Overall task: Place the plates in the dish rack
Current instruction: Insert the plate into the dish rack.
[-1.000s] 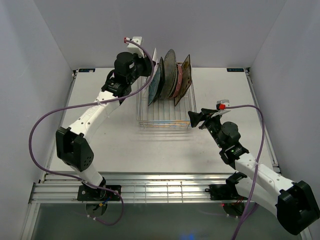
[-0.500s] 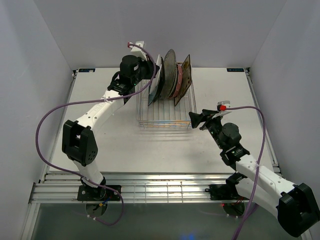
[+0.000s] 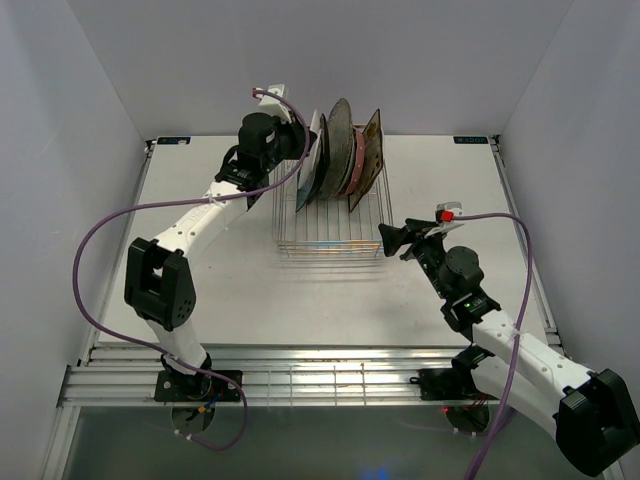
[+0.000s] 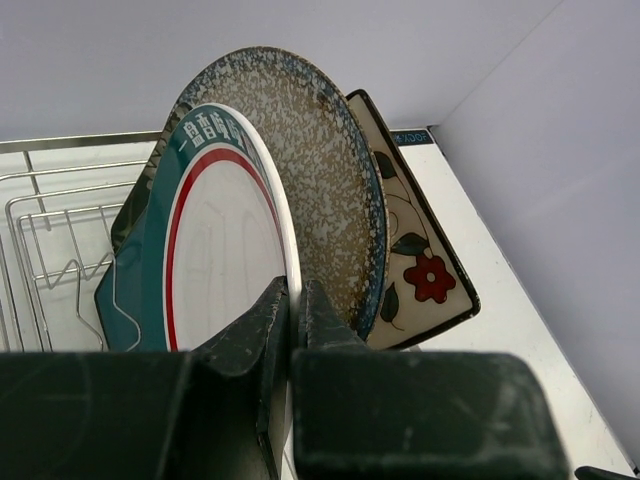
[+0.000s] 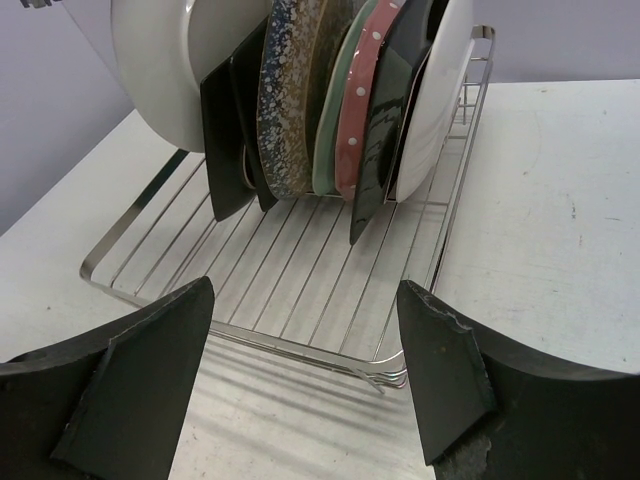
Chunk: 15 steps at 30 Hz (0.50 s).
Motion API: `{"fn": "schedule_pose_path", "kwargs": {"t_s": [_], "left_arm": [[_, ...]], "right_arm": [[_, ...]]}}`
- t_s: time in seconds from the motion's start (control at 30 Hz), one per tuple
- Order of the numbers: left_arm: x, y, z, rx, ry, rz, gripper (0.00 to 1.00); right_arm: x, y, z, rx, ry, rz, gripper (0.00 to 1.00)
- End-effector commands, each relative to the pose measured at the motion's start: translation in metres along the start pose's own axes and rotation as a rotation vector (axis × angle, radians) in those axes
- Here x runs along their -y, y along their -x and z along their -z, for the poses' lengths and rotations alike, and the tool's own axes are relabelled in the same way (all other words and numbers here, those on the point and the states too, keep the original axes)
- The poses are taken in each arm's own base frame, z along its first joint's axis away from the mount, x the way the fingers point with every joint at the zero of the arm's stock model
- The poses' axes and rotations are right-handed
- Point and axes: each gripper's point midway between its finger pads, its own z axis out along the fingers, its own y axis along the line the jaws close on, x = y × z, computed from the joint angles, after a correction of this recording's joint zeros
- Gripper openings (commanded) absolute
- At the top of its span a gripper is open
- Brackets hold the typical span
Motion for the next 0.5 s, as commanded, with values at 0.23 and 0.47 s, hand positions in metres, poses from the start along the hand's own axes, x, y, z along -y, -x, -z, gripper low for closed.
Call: {"fn": "schedule_pose_path", "kwargs": {"t_s": [0.23, 0.47], "left_arm": [[-0.032, -0.002, -0.021, 0.030, 0.048, -0.003, 0.00], [-0.057, -0.013, -0.026, 0.015, 0.086, -0.002, 0.00]], "right_arm": [[0.002, 0.010, 0.002, 0.043, -0.008, 0.019, 0.80], [0.003, 0.010, 0.002, 0.041, -0.010, 0.018, 0.80]]}}
